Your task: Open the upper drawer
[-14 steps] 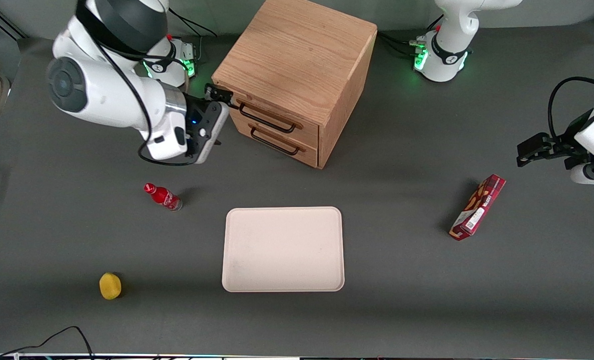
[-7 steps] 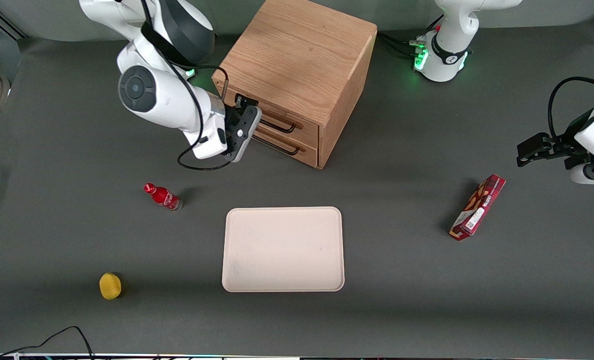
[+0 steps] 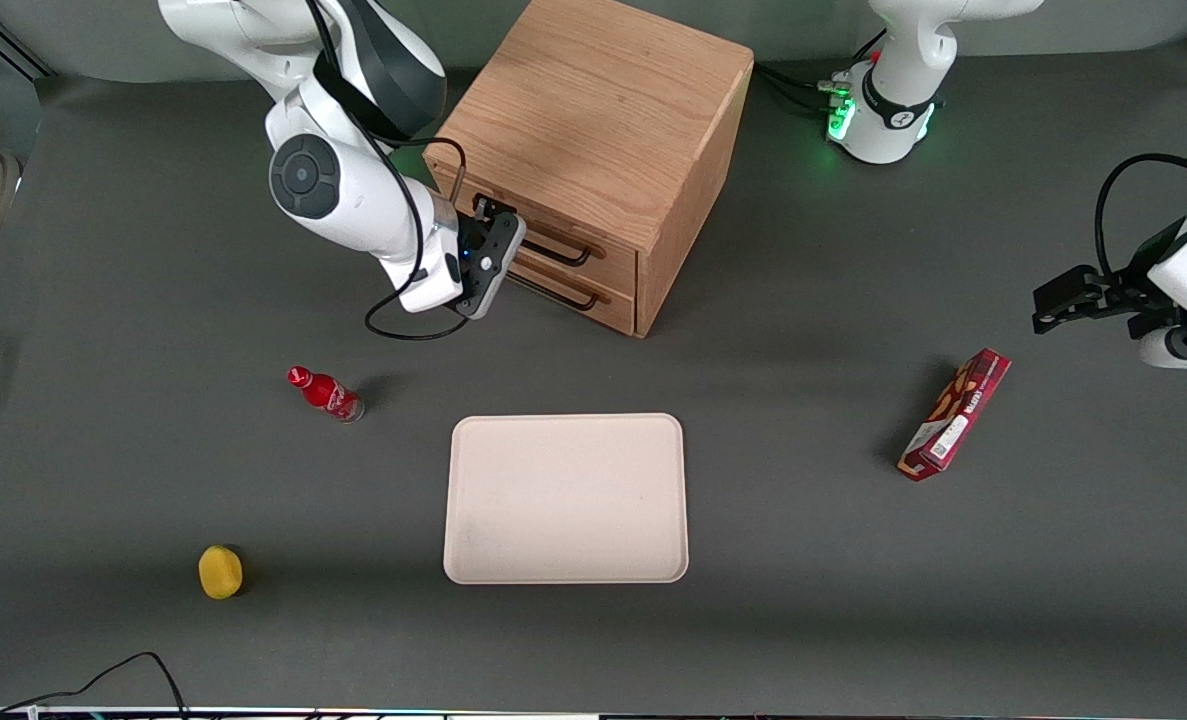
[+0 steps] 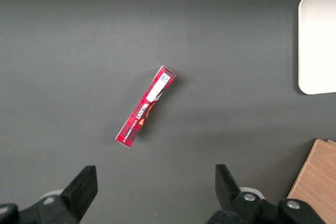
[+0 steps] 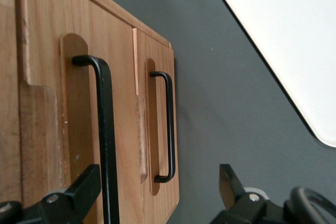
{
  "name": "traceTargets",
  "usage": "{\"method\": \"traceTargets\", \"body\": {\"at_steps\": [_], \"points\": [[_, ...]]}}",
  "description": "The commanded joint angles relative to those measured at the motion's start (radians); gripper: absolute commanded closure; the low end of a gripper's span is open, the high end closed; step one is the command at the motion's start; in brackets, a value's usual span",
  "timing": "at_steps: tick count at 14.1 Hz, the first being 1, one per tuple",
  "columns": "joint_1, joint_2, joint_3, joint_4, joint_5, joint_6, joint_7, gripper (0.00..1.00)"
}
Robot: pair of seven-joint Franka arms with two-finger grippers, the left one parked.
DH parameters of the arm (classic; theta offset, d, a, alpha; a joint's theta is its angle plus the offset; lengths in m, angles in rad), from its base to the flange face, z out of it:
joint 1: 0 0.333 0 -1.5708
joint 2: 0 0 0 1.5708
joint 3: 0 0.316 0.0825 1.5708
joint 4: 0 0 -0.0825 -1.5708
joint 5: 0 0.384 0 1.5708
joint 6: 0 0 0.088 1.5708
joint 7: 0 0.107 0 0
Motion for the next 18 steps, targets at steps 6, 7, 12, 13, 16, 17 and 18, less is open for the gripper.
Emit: {"method": "traceTargets", "body": {"at_steps": [6,7,12,13,16,17,18], "points": [[-0.013,-0.034,0.031,-0.066,0.066,0.063,-0.012,0.0],[-0.012,-0.031,0.031,-0.067,0.066,0.066,-0.012,0.0],[-0.012,0.006,0.03,-0.086,0.065,0.134,-0.016,0.0],[-0.013,0.011,0.028,-0.081,0.063,0.134,-0.022,0.0],[-0.015,0.028,0.019,-0.078,0.052,0.148,-0.027,0.0],[-0.015,0.037,0.018,-0.078,0.045,0.155,-0.027,0.0],[-0.016,0.048,0.016,-0.077,0.039,0.168,-0.027,0.0]]}}
